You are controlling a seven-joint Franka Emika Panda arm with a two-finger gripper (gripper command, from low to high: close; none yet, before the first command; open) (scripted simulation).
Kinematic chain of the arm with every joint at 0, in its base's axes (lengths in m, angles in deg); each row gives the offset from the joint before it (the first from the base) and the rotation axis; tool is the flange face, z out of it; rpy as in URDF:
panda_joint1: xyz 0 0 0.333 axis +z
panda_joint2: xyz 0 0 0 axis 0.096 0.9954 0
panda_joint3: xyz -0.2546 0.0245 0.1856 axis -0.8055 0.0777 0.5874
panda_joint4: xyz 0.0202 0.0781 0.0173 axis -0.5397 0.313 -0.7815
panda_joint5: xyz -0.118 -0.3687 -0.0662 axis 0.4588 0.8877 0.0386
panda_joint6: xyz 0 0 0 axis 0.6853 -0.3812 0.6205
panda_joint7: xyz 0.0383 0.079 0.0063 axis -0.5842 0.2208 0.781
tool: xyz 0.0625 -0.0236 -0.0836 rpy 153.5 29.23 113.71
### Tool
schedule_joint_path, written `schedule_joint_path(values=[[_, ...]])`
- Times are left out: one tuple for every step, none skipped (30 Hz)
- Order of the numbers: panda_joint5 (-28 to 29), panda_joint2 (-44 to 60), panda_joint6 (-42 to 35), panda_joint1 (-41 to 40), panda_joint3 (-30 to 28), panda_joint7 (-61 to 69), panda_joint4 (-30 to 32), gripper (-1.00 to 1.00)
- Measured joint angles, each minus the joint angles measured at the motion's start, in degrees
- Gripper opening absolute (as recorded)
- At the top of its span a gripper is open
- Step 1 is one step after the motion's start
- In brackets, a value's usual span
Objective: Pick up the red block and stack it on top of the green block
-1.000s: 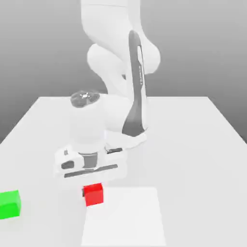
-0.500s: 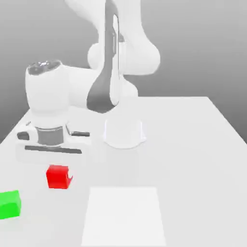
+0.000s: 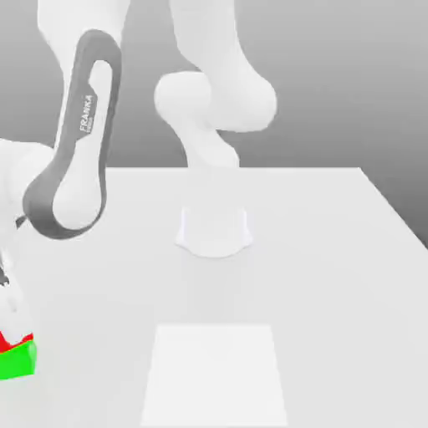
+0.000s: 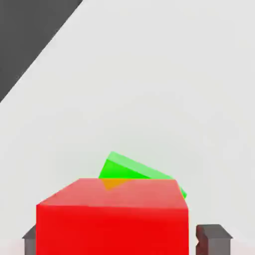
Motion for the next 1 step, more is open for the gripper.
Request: schedule_joint_path(values=[[0.0,0.0,0.0,0.0,0.0,0.0,0.0,1.00]])
